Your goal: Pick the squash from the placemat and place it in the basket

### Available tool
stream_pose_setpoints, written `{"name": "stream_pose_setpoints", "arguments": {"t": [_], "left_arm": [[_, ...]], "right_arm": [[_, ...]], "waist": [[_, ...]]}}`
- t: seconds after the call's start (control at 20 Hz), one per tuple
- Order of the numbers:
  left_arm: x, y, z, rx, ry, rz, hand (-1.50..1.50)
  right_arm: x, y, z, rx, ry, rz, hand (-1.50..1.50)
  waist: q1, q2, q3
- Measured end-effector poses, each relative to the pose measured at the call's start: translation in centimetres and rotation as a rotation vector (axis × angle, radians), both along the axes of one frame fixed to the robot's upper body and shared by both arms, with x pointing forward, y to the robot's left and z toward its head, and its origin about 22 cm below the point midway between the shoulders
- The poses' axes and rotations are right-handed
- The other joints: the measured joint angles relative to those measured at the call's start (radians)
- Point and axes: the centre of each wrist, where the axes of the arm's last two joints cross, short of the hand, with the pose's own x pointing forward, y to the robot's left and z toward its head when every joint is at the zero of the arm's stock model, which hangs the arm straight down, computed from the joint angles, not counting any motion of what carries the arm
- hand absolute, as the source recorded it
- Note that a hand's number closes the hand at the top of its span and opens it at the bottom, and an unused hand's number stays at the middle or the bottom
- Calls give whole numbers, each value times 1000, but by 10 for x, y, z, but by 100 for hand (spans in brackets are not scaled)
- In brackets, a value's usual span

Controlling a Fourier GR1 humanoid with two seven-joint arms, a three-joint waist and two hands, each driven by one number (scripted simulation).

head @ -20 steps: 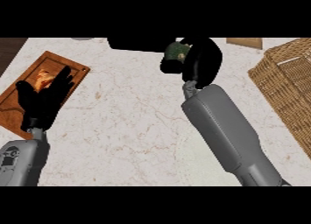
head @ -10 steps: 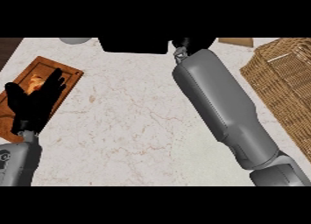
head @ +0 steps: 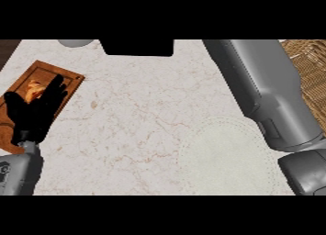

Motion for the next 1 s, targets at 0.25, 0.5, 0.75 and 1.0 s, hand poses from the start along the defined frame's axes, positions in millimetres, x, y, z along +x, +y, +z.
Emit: {"name": "stream_pose_setpoints", "arguments": {"t": [0.25,0.5,0.75,1.0], "left_arm": [[-1,8,2,1,1,5,0],[-5,8,0,-3,5,15,0],[-5,6,4,-6,12,25,0],[-8,12,-2,-10,11,34,0]], "right_arm": [[14,-37,15,-29,14,-118,150],[22,-74,9,-58,55,-221,150],[25,-117,-1,-44,66,-283,150],[19,-149,-25,-27,83,-310,150]], "waist": [[-5,0,0],[-15,-4,1],[-25,-7,1],[-37,-10,1]]}}
